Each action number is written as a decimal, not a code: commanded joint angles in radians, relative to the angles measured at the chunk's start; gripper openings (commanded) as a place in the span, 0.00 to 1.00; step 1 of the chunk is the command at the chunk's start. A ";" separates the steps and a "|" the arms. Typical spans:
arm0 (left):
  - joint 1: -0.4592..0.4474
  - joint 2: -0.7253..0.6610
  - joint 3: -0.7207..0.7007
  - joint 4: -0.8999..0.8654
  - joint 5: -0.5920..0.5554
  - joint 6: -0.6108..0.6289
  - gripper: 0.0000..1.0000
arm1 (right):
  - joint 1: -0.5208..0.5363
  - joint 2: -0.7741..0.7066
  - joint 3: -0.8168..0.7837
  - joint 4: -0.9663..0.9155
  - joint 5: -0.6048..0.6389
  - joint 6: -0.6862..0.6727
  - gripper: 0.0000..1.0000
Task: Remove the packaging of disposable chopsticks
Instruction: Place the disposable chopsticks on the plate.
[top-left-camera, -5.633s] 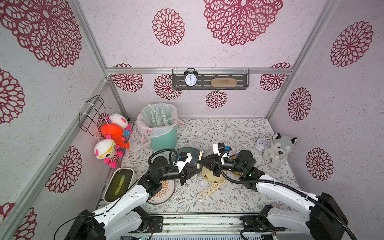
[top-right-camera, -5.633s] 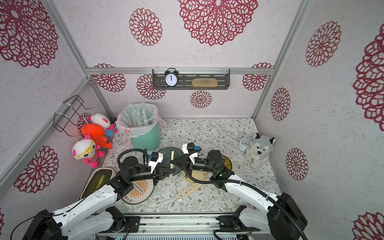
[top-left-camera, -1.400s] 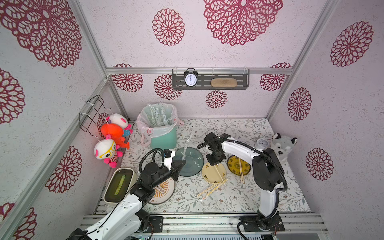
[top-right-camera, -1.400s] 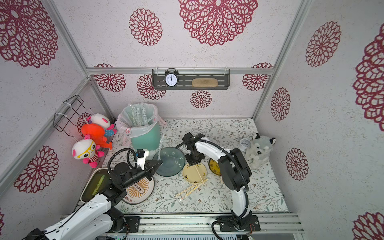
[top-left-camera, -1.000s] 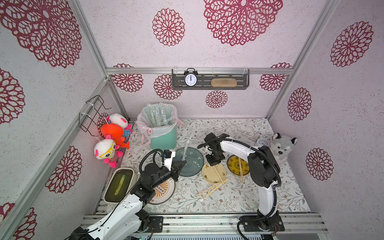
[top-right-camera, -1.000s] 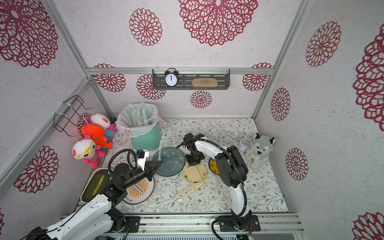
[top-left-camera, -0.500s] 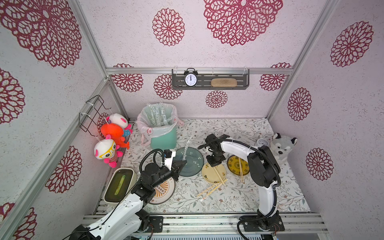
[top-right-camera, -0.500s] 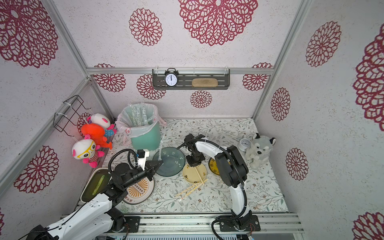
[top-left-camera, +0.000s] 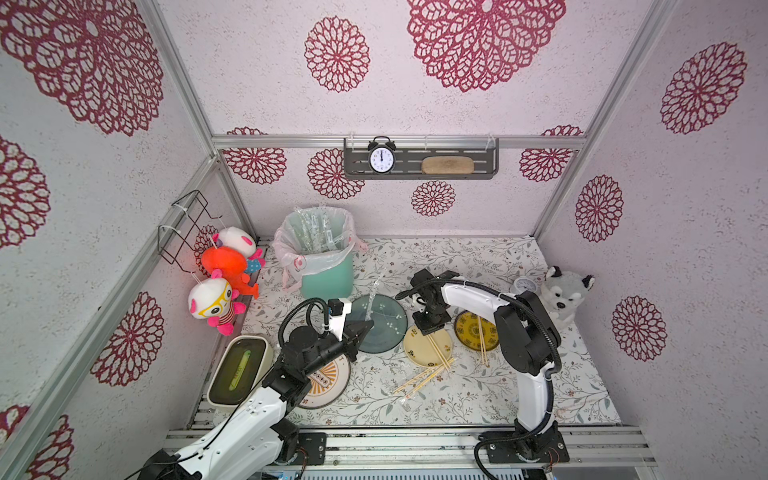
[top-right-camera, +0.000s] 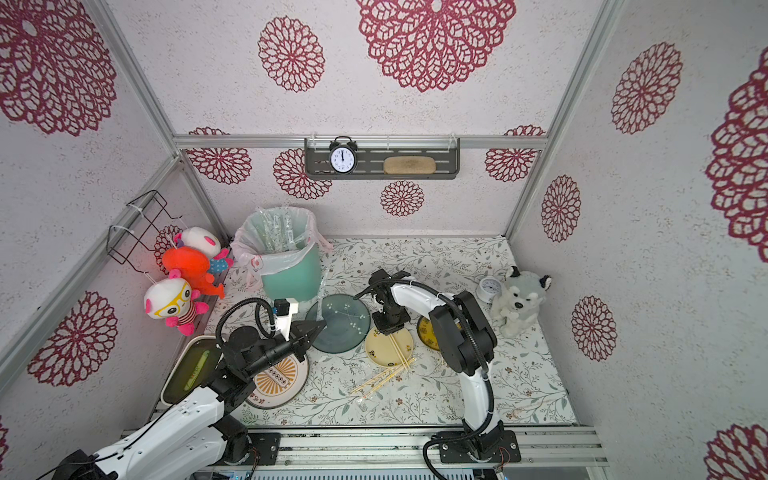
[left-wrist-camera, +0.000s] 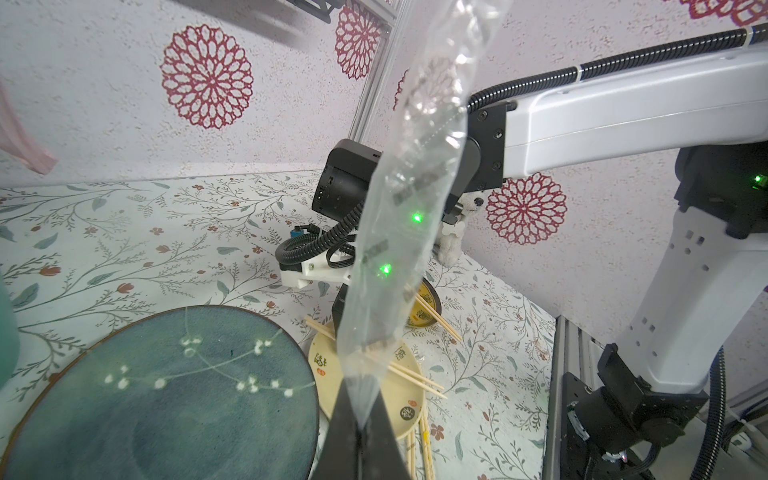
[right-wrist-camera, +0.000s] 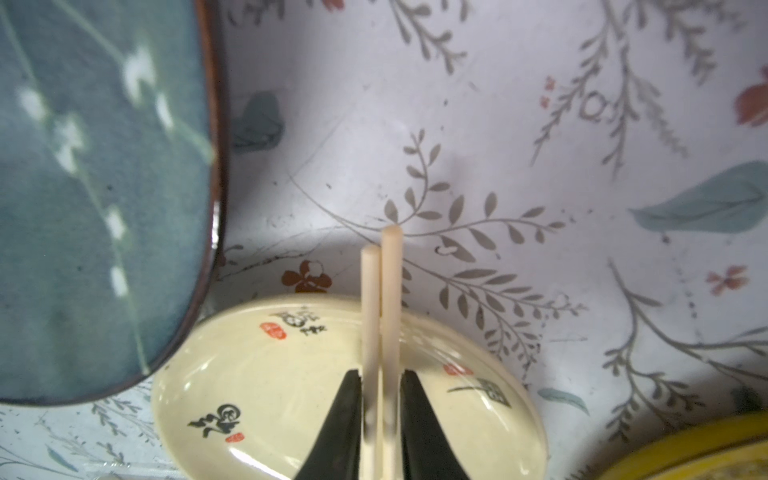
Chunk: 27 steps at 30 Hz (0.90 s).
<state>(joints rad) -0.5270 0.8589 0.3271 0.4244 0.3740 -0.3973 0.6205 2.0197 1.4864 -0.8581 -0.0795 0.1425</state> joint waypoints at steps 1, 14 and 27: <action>-0.007 0.005 -0.002 0.016 0.009 0.001 0.00 | -0.004 -0.072 -0.006 -0.018 0.024 0.015 0.21; -0.002 -0.095 0.052 -0.110 -0.146 0.048 0.00 | 0.005 -0.174 -0.051 0.043 0.056 0.021 0.96; 0.077 0.033 0.512 -0.511 -0.438 0.066 0.00 | 0.015 -0.630 -0.365 0.522 0.070 0.081 0.99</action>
<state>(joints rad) -0.4801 0.8337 0.7467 0.0559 0.0086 -0.3435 0.6327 1.4544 1.1908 -0.5117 -0.0246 0.1913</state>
